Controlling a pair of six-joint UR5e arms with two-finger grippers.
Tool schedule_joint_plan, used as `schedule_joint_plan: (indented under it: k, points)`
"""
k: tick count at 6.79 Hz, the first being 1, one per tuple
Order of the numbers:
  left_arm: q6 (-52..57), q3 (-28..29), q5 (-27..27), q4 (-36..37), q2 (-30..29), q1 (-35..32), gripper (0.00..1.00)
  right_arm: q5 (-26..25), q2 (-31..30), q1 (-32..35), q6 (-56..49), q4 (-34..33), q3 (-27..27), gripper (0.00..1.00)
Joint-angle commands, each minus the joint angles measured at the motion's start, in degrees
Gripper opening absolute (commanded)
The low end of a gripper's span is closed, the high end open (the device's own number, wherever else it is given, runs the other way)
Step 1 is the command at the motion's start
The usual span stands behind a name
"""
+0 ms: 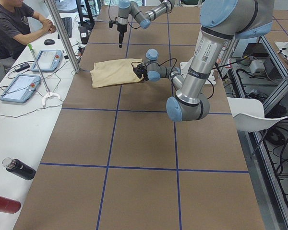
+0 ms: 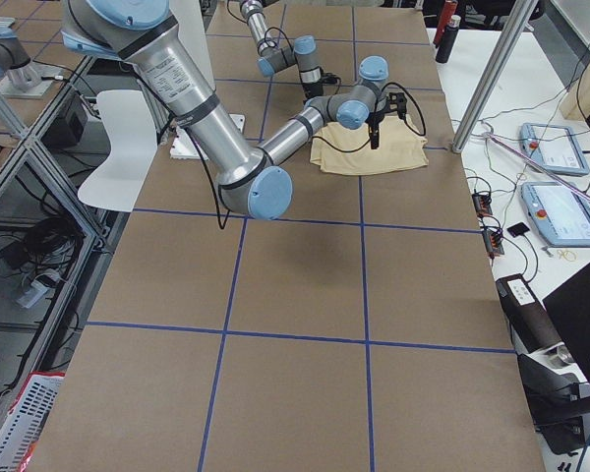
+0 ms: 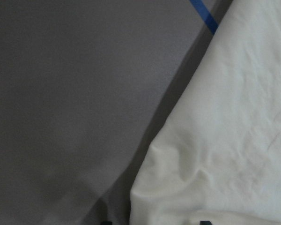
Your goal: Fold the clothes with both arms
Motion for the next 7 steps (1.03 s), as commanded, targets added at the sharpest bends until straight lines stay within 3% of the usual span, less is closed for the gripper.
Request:
schedule_joint_plan:
  k: [1, 3, 6, 7]
  points:
    - [0.0, -0.7, -0.3, 0.2, 0.1, 0.0, 0.37, 0.0, 0.1, 0.1, 0.0, 0.0, 0.0, 1.00]
    - [-0.2, -0.8, -0.2, 0.2, 0.1, 0.0, 0.00, -0.1, 0.0, 0.1, 0.0, 0.0, -0.2, 1.00]
    - [0.1, -1.4, -0.5, 1.1, 0.0, -0.3, 0.00, 0.2, -0.2, 0.1, 0.8, -0.1, -0.4, 1.00]
    - [0.3, -2.7, -0.6, 2.5, 0.1, -0.3, 0.00, 0.4, -0.6, -0.1, 7.3, 0.0, 0.1, 1.00]
